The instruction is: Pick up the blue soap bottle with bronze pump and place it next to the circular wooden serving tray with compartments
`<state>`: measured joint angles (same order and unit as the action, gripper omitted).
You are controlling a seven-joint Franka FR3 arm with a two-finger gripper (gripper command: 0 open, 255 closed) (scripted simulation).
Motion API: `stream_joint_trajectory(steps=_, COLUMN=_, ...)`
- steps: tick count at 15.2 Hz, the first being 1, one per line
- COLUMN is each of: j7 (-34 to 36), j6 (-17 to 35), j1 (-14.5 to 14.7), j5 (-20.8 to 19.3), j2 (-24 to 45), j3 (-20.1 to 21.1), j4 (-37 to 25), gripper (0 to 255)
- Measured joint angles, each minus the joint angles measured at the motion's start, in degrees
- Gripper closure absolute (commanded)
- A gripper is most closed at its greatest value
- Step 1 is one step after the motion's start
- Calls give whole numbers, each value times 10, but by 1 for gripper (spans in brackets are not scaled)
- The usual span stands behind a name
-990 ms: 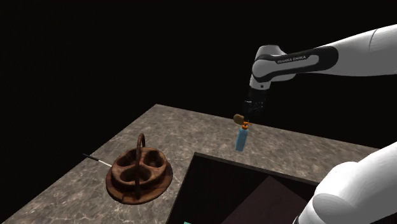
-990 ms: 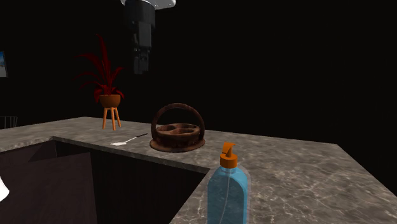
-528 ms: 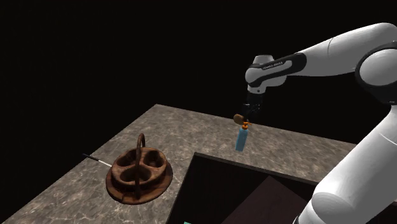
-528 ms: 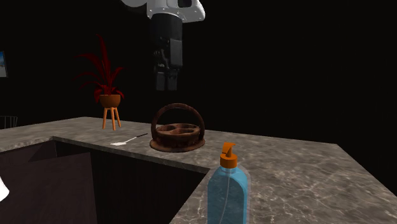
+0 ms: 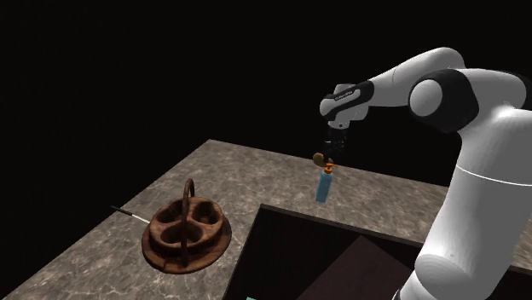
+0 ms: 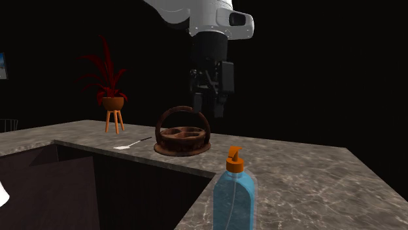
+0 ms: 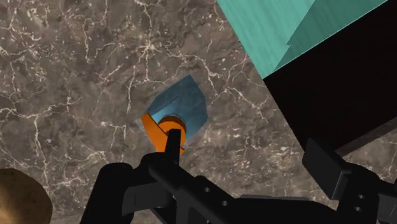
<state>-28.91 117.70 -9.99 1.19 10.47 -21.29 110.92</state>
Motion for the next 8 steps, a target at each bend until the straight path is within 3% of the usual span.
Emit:
stream_joint_trajectory(steps=5, j7=-48, j6=1, j1=-35, j5=38, j2=115, j3=0, j4=-104, gripper=0)
stream_joint_trajectory(steps=8, j7=-58, j6=3, j1=-45, j5=47, j2=145, j3=3, j4=-129, gripper=0)
